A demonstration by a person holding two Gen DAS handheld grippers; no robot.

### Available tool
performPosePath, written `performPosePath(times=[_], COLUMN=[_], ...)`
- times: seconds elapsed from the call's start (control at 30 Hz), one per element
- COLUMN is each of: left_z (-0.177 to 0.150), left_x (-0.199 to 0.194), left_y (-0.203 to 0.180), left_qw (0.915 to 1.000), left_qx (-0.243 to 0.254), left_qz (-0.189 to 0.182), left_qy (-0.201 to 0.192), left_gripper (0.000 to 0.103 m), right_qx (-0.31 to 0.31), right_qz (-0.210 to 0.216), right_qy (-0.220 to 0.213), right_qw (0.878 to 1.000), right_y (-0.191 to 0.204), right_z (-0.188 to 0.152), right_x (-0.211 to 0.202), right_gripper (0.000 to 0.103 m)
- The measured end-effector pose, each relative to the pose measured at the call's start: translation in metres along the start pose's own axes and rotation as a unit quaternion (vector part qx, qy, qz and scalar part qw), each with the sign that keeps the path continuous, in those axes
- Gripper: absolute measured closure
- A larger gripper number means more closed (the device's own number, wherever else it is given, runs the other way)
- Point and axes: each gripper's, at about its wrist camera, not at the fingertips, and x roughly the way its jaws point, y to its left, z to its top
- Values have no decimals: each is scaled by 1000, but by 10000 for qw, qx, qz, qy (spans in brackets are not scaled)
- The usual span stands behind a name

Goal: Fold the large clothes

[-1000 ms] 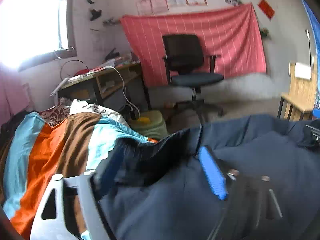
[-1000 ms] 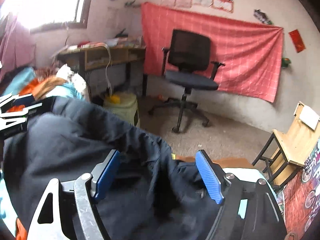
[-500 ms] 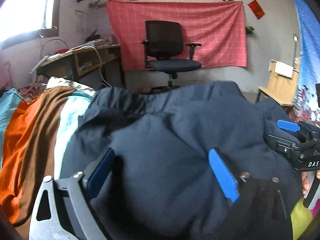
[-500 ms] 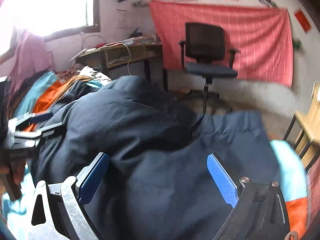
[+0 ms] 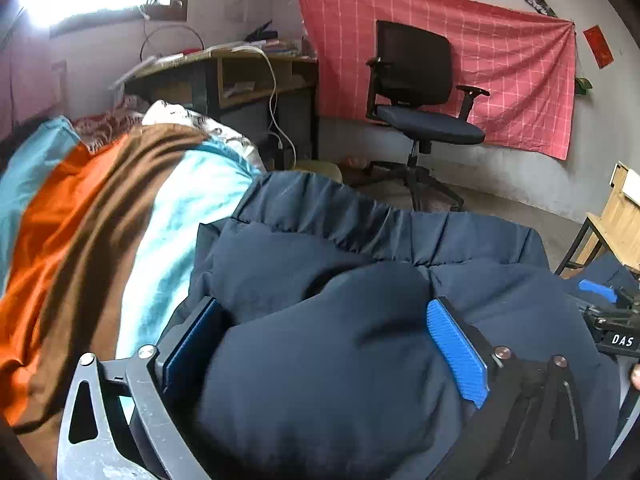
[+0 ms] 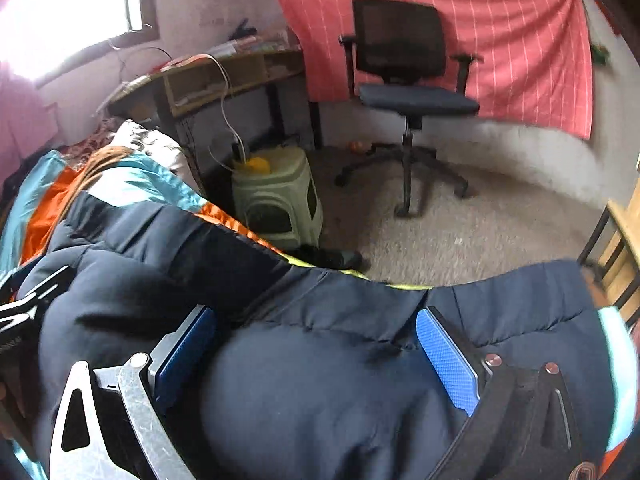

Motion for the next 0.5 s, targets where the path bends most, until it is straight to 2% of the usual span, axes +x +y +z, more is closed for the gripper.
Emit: performPosePath(times=[0.17, 0.33, 0.5], left_z=[6, 8, -2], left_x=[12, 18, 8], left_y=[5, 9, 28], left_qw=[9997, 9995, 9957], left_qx=[-42, -97, -482], left_qz=[-133, -248, -781], left_qy=[204, 184, -112], left_gripper=[1, 1, 1], right_qx=[174, 399, 489], right_qz=[130, 305, 389], right_qy=[225, 315, 180], right_qw=[9995, 9982, 9979], right_y=[-11, -19, -22], right_z=[-1, -3, -9], right_x=[17, 25, 21], right_gripper=[0, 0, 0])
